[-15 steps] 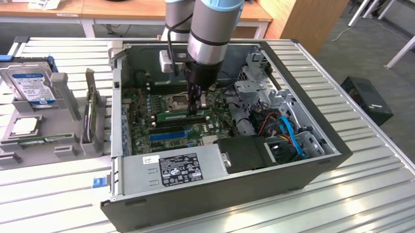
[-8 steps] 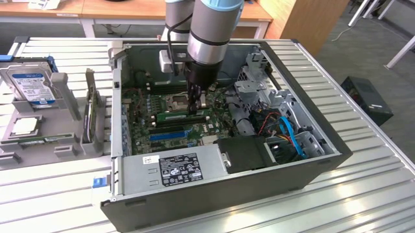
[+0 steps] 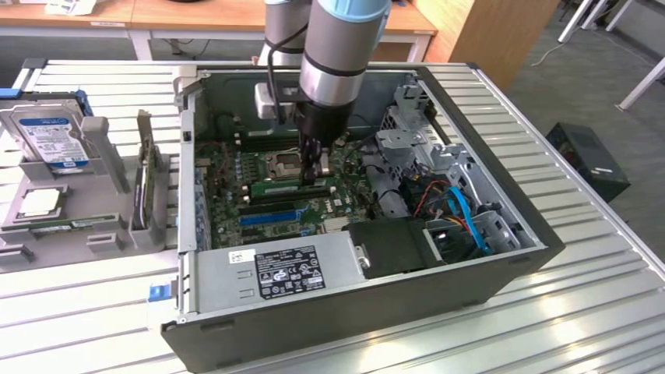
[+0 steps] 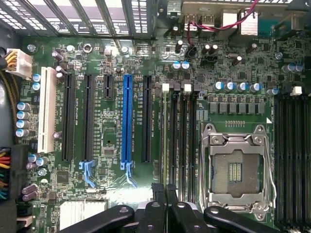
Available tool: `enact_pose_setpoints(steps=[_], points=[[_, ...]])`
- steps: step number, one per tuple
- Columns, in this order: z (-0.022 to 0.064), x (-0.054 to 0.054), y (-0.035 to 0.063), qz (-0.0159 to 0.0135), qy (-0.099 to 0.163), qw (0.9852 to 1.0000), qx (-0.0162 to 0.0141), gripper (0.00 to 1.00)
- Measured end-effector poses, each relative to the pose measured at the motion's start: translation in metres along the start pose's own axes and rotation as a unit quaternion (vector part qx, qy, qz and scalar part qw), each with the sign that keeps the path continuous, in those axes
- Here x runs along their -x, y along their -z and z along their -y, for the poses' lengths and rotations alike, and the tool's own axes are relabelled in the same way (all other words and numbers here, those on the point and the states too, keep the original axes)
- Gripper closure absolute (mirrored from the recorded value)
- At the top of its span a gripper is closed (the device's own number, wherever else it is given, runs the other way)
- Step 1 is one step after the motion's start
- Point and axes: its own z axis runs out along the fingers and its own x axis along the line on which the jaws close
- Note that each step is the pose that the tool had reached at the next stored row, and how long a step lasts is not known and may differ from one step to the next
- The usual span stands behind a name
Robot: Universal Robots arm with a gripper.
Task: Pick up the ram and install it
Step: 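Insert the ram into the slot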
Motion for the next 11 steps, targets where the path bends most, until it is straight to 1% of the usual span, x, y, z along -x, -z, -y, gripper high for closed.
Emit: enact_pose_setpoints(steps=[11], points=[[-0.0006, 0.0, -0.0017, 0.0, 0.0, 1.0, 0.0, 0.88]])
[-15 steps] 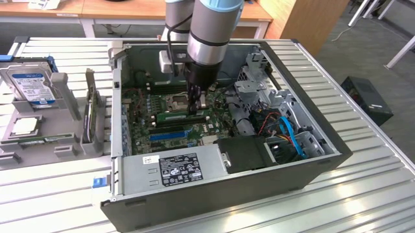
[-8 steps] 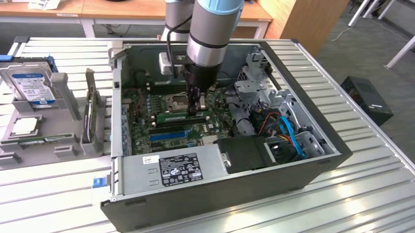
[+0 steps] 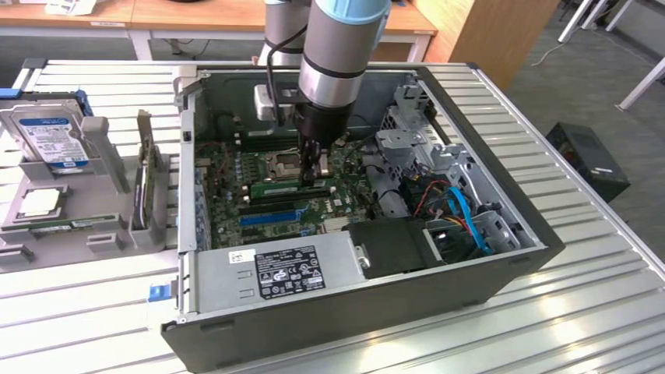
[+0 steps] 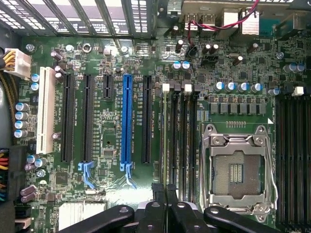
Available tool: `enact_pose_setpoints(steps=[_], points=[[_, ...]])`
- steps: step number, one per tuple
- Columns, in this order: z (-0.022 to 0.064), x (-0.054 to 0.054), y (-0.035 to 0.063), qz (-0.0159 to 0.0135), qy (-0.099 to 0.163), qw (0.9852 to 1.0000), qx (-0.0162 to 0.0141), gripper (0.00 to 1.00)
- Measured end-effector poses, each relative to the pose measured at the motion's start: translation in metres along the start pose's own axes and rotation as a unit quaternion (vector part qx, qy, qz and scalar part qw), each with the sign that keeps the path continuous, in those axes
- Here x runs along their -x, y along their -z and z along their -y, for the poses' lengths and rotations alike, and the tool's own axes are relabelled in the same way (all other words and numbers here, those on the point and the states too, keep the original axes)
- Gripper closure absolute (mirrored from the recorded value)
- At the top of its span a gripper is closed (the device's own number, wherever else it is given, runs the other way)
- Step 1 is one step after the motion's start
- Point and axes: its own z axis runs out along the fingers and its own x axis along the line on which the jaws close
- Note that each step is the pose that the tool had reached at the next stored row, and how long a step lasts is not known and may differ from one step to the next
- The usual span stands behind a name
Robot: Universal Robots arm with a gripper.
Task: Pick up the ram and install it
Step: 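Insert the ram into the slot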
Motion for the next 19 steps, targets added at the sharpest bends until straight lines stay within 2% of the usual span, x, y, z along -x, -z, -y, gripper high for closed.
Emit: enact_pose_setpoints(steps=[19], points=[[-0.0011, 0.0022, -0.0013, 0.0, 0.0, 1.0, 0.0, 0.88]])
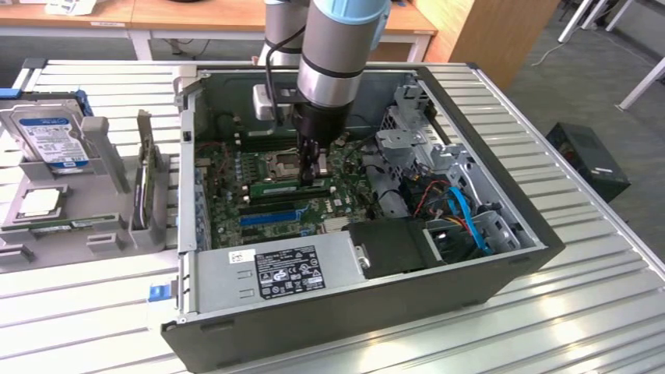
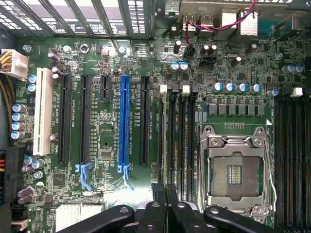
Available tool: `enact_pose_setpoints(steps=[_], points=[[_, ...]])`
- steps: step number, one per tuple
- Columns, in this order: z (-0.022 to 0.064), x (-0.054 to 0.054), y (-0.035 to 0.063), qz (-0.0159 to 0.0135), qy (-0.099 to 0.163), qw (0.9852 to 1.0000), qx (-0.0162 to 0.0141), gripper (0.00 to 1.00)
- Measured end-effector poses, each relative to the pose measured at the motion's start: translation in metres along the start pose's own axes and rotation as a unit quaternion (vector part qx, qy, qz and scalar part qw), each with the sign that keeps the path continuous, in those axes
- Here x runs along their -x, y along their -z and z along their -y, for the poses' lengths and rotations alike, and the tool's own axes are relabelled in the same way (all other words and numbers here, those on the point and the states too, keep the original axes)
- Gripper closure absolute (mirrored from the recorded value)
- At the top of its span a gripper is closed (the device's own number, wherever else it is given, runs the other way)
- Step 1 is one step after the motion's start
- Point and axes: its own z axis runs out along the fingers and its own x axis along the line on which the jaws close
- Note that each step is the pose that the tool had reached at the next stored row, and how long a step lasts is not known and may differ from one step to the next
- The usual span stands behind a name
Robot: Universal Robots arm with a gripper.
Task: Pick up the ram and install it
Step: 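Insert the ram into the slot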
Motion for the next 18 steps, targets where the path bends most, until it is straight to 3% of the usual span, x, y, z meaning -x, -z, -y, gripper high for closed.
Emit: enact_pose_setpoints(steps=[18], points=[[0.0003, -0.0003, -0.0025, 0.0, 0.0, 1.0, 0.0, 0.88]])
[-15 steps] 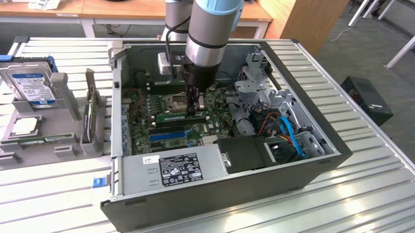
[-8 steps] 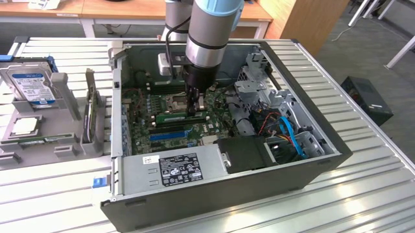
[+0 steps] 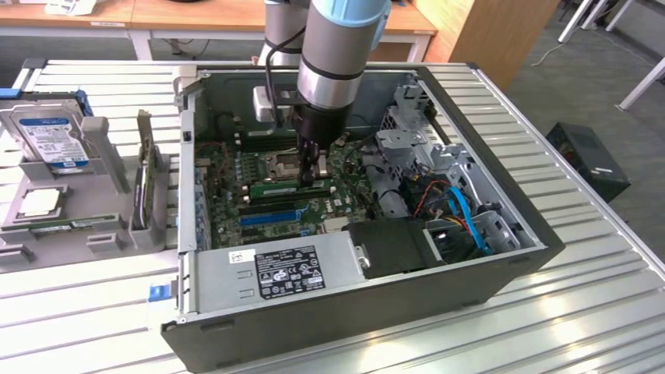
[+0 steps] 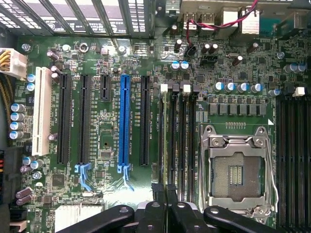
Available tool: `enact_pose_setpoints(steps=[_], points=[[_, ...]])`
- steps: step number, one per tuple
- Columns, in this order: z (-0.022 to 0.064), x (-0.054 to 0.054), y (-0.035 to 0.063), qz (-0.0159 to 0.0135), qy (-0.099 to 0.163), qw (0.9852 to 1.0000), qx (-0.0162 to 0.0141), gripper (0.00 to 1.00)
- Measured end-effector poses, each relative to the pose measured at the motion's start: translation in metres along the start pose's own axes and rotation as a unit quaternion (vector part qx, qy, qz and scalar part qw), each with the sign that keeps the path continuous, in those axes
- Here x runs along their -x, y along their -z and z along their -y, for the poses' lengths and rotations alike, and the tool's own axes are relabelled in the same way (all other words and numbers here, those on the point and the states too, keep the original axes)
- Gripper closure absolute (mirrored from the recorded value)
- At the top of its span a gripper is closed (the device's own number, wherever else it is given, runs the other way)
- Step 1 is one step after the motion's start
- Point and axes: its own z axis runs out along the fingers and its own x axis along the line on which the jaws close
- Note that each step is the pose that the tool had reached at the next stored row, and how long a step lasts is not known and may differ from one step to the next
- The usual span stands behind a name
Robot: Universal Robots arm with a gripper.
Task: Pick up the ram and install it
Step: 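Insert the ram into the slot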
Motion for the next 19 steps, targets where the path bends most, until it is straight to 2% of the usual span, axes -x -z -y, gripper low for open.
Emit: enact_pose_setpoints(steps=[19], points=[[0.0003, -0.0001, -0.0056, 0.0, 0.0, 1.0, 0.0, 0.88]])
